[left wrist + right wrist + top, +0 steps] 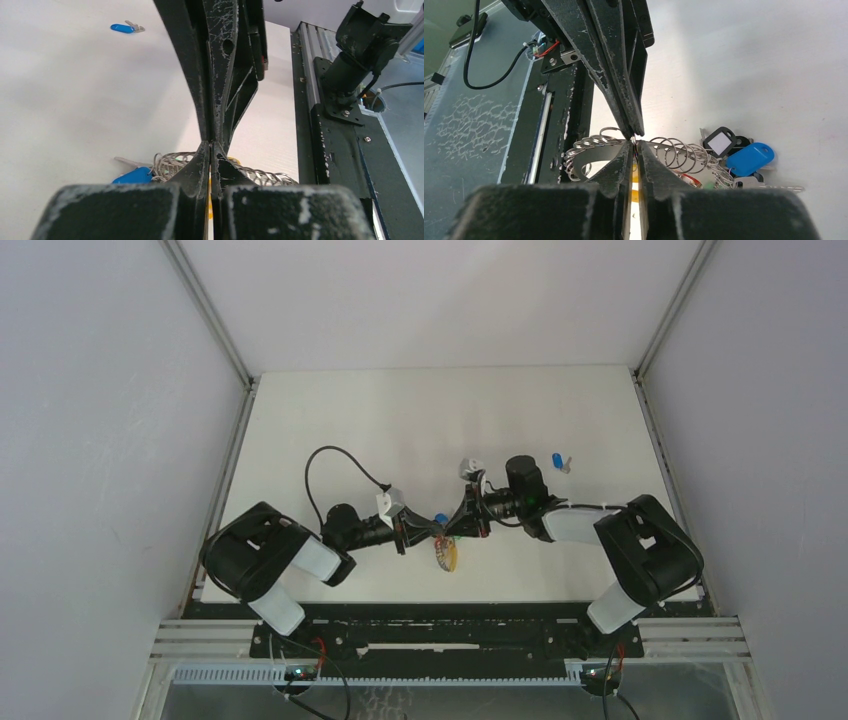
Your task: Put the keys on the keyring
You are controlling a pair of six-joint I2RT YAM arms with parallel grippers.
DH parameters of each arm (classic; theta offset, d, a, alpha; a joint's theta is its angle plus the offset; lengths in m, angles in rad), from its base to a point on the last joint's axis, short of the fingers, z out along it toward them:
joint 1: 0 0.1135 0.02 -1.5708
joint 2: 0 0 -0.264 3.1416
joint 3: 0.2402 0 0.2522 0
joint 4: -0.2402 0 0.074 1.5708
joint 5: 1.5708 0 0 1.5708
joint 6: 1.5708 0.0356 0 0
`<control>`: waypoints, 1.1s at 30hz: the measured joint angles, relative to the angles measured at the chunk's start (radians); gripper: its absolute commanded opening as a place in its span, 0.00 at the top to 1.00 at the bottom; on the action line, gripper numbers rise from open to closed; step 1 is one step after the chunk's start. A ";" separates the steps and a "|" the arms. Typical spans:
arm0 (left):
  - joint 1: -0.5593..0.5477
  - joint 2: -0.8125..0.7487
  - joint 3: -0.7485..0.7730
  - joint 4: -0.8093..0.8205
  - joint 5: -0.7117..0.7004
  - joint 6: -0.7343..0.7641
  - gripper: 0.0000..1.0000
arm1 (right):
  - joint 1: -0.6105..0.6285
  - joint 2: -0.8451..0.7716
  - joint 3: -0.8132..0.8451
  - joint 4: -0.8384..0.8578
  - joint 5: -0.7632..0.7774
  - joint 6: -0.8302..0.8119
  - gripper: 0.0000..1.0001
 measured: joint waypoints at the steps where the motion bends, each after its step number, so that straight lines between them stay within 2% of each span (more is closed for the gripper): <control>1: 0.000 0.000 0.000 0.000 -0.001 0.000 1.00 | 0.000 0.000 0.000 0.000 0.000 -0.004 1.00; 3: 0.000 0.000 0.000 0.000 -0.007 0.000 0.98 | 0.000 0.000 0.000 -0.002 0.002 -0.006 1.00; 6: -0.001 -0.001 0.000 -0.006 -0.018 0.000 0.88 | 0.002 -0.007 0.002 -0.030 0.024 -0.015 1.00; 9: 0.002 -0.018 -0.002 -0.013 -0.044 0.001 0.74 | 0.021 -0.036 0.039 -0.177 0.103 -0.053 1.00; 11: 0.006 -0.049 -0.008 -0.007 -0.061 -0.001 0.64 | 0.047 -0.052 0.104 -0.333 0.198 -0.080 1.00; 13: 0.011 -0.075 -0.015 0.002 -0.085 -0.003 0.59 | 0.067 -0.063 0.157 -0.439 0.269 -0.098 1.00; 22: 0.013 -0.125 -0.100 0.005 -0.165 -0.018 0.55 | 0.154 -0.063 0.491 -1.034 0.593 -0.147 1.00; 28: 0.013 -0.086 -0.091 0.006 -0.173 -0.017 0.55 | 0.198 0.030 0.716 -1.391 0.784 -0.157 1.00; 33: 0.013 -0.073 -0.076 0.004 -0.195 -0.016 0.53 | 0.228 0.151 0.859 -1.612 0.908 -0.156 1.00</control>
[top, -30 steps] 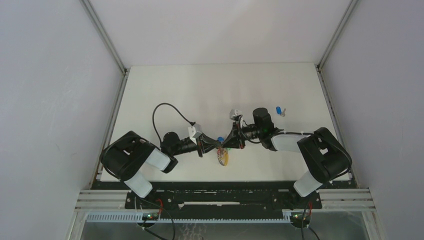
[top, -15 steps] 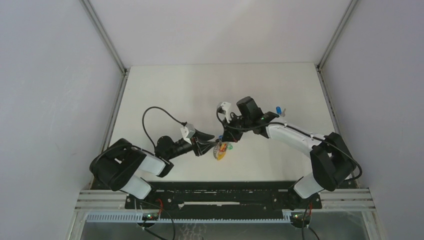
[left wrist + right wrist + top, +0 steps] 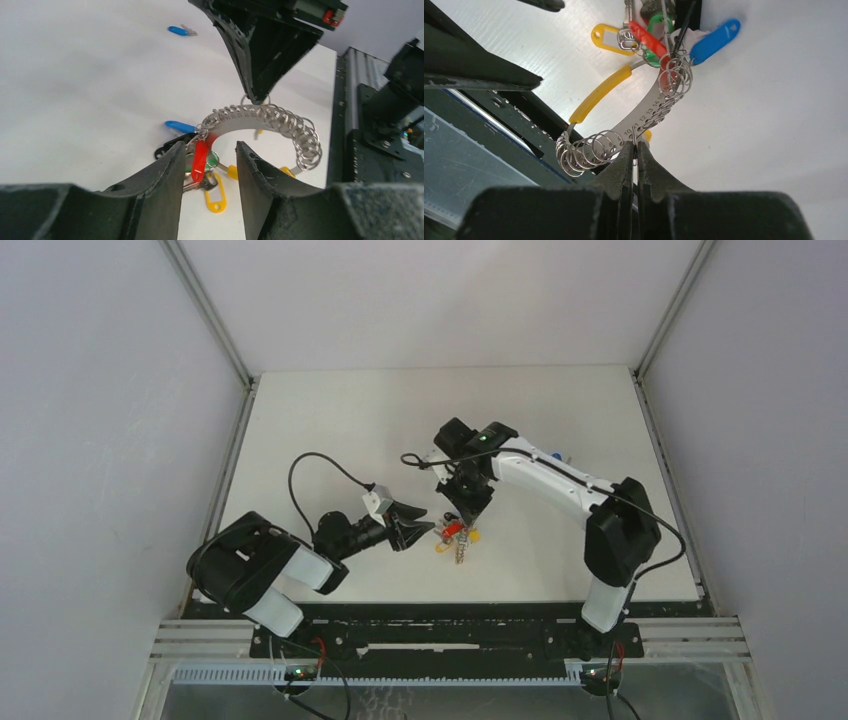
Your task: Put the keys on the keyring
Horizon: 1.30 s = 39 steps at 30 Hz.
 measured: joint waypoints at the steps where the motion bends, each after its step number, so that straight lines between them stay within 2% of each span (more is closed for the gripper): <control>1: 0.000 -0.002 -0.001 0.000 -0.018 0.001 0.53 | 0.009 0.029 0.037 -0.037 0.012 -0.001 1.00; 8: -0.001 -0.011 -0.030 0.002 -0.119 -0.003 0.53 | 0.077 0.222 0.264 -0.115 0.012 -0.024 1.00; 13: -0.003 -0.014 -0.071 0.000 -0.165 0.002 0.51 | 0.096 0.312 0.309 -0.121 0.005 -0.062 1.00; 17: -0.003 -0.023 -0.079 0.001 -0.158 0.018 0.51 | 0.094 0.315 0.310 -0.134 0.004 -0.105 1.00; 26: -0.004 0.065 -0.008 -0.001 -0.026 0.037 0.54 | 0.078 0.289 0.255 -0.102 -0.013 -0.195 1.00; 32: -0.006 0.117 0.062 0.002 0.099 0.069 0.56 | 0.057 0.202 0.142 -0.078 -0.022 -0.262 1.00; 39: -0.006 0.186 0.133 0.000 0.189 0.089 0.56 | 0.027 0.121 0.092 -0.050 -0.017 -0.333 1.00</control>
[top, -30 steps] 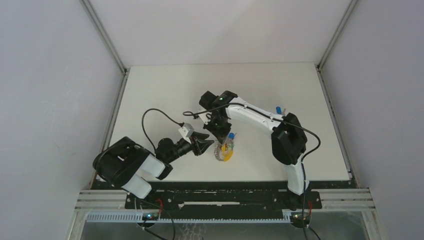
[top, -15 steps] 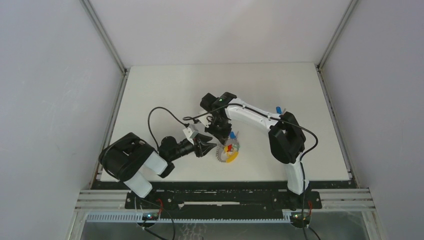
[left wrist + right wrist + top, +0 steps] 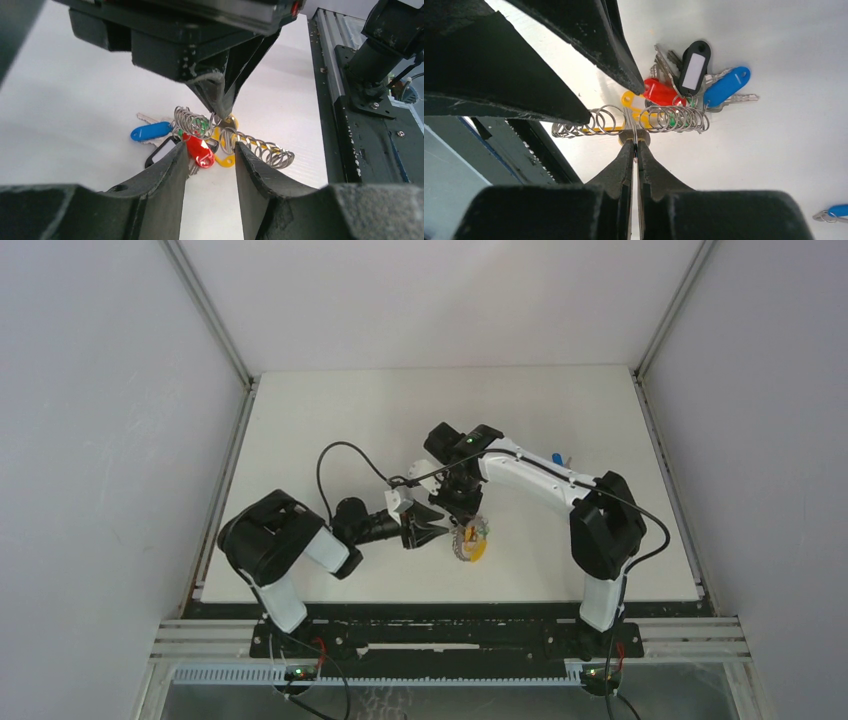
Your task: Put the keys on the keyring
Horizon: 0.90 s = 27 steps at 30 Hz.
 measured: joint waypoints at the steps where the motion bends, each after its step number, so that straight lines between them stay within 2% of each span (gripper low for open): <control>1: 0.000 0.006 0.011 0.000 0.006 0.001 0.56 | -0.003 -0.005 -0.005 0.005 0.002 -0.006 1.00; 9: 0.000 0.081 0.120 0.001 0.053 -0.002 0.59 | -0.026 -0.029 -0.034 0.035 0.007 -0.040 1.00; 16: 0.002 0.113 0.123 0.019 0.058 -0.006 0.64 | -0.027 -0.007 -0.029 0.035 0.011 -0.051 0.98; 21: 0.006 0.107 0.074 0.009 -0.037 -0.032 0.62 | -0.020 0.059 0.007 0.042 0.013 -0.053 0.98; 27: -0.014 0.017 -0.047 -0.001 -0.165 -0.066 0.61 | 0.003 0.149 0.043 0.066 0.006 -0.051 0.96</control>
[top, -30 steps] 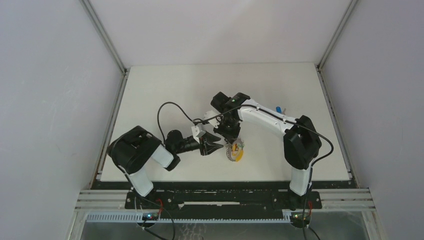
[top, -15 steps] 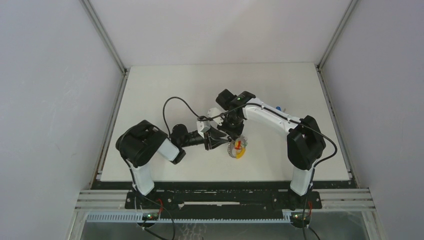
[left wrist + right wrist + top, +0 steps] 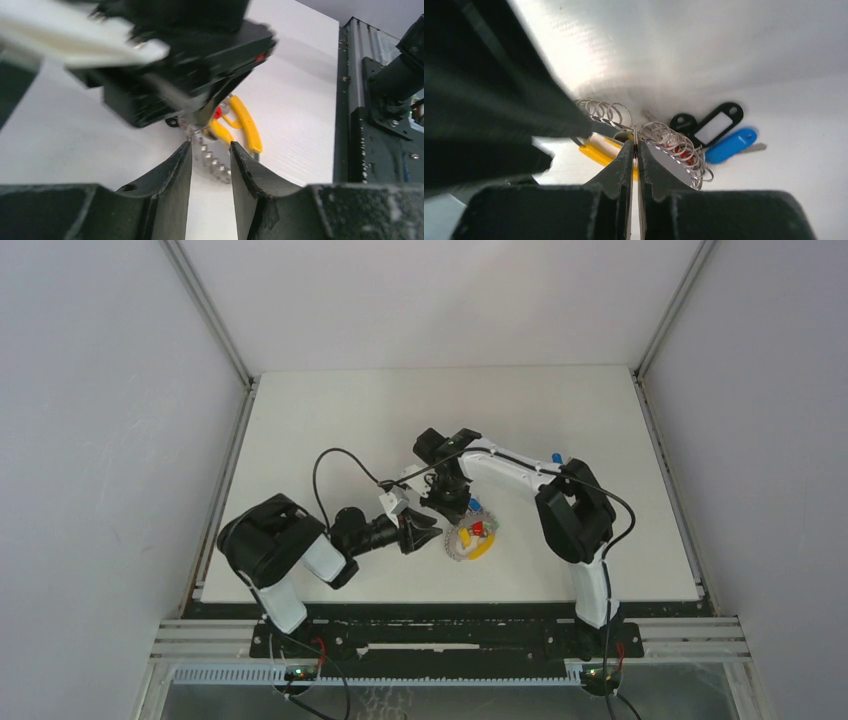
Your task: Put the keys on the keyring
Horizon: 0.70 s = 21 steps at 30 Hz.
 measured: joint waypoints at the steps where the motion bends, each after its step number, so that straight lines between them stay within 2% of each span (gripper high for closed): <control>1: -0.008 -0.014 -0.012 0.000 -0.012 -0.008 0.61 | 0.002 0.014 0.007 0.004 0.000 0.000 0.95; 7: -0.074 -0.108 -0.076 0.001 -0.099 -0.060 0.60 | 0.017 0.069 0.014 0.034 0.002 0.011 0.85; 12: -0.082 -0.160 -0.116 0.001 -0.141 -0.087 0.60 | 0.023 0.056 0.008 0.054 0.000 0.032 0.78; 16: -0.081 -0.170 -0.130 0.001 -0.158 -0.103 0.60 | 0.010 -0.040 -0.059 0.096 -0.024 0.058 0.76; 21: -0.051 -0.162 -0.130 0.002 -0.151 -0.147 0.60 | -0.034 -0.274 -0.255 0.224 -0.083 0.134 0.74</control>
